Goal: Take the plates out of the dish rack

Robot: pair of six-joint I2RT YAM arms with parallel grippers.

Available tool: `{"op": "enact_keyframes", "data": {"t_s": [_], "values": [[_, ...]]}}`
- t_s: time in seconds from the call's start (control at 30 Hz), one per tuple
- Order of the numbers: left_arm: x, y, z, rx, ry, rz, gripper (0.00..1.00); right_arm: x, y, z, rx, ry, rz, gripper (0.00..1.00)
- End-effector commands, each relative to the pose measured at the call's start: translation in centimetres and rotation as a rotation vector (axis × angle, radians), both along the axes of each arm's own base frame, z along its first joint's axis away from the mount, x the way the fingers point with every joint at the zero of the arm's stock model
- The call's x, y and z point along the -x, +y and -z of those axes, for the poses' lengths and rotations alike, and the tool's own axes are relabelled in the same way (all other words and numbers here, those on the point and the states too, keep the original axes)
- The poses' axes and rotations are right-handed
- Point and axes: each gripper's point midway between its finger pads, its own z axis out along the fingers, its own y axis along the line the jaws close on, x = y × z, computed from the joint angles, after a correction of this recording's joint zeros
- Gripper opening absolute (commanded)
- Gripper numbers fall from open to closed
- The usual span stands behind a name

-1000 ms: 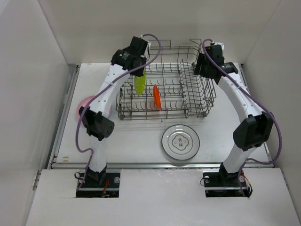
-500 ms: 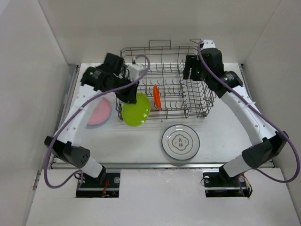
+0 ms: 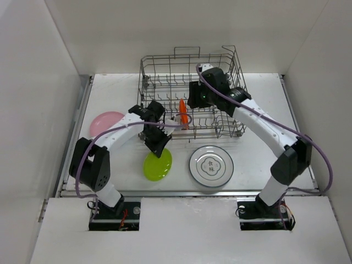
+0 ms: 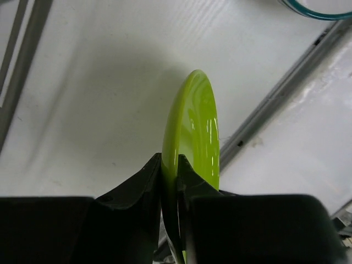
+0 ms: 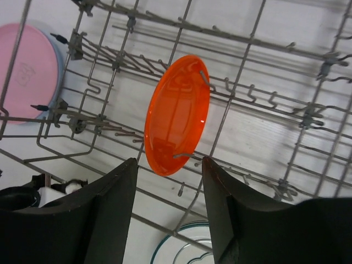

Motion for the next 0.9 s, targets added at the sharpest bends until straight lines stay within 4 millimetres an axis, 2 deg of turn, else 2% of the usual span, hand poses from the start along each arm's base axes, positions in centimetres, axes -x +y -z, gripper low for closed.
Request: {"op": "enact_keyframes", "data": {"t_s": [0.0,0.07,0.1,0.2,0.23,0.27,0.33,0.4,0.47,0.53,0.67,0.77,0.87], "values": [[-1.3,0.1,2.0,-0.014,-0.063,0.033,0.11,-0.9,3.0,-0.9,-0.082,-0.007,-0.07,0.56],[-1.2,0.6,3.4,-0.04,-0.063,0.043,0.16,-1.3,3.7,0.4,-0.08,0.022,-0.075,0.56],[-1.3,0.8,4.1,-0.047,-0.076,0.042,0.21,-1.6,4.1,0.2,-0.093,0.017,-0.087,0.59],[-1.8,1.0,5.3,-0.077,-0.069,0.04,0.28,-2.2,5.5,1.4,-0.088,0.039,-0.106,0.6],[-1.7,1.0,5.5,-0.081,-0.061,0.04,0.33,-2.4,5.9,1.1,-0.097,0.034,-0.114,0.6],[-1.8,1.2,5.8,-0.095,-0.058,0.04,0.35,-2.9,6.2,2.2,-0.086,0.051,-0.114,0.6],[-2.0,1.4,6.3,-0.118,-0.057,0.03,0.39,-3.2,6.5,2.8,-0.078,0.064,-0.113,0.6],[-2.6,1.3,6.2,-0.125,-0.075,0.002,0.4,-3.4,6.6,3.9,-0.066,0.082,-0.112,0.6],[-2.9,1.4,6.2,-0.133,-0.079,0.001,0.4,-3.8,6.4,3.8,-0.062,0.067,-0.096,0.6],[-3.2,1.2,6.0,-0.129,-0.085,-0.01,0.4,-4.2,6.4,5.2,-0.039,0.084,-0.081,0.6],[-3.8,0.9,4.5,-0.133,-0.092,-0.024,0.4,-5.3,6.0,6.3,0.001,0.087,-0.038,0.6],[-3.6,1.1,3.4,-0.139,-0.083,-0.023,0.4,-6.1,5.8,6.7,0.014,0.079,0.0,0.49],[-3.5,1.1,2.0,-0.133,-0.093,-0.024,0.4,-6.4,6.0,6.9,0.015,0.08,0.0,0.21]]}}
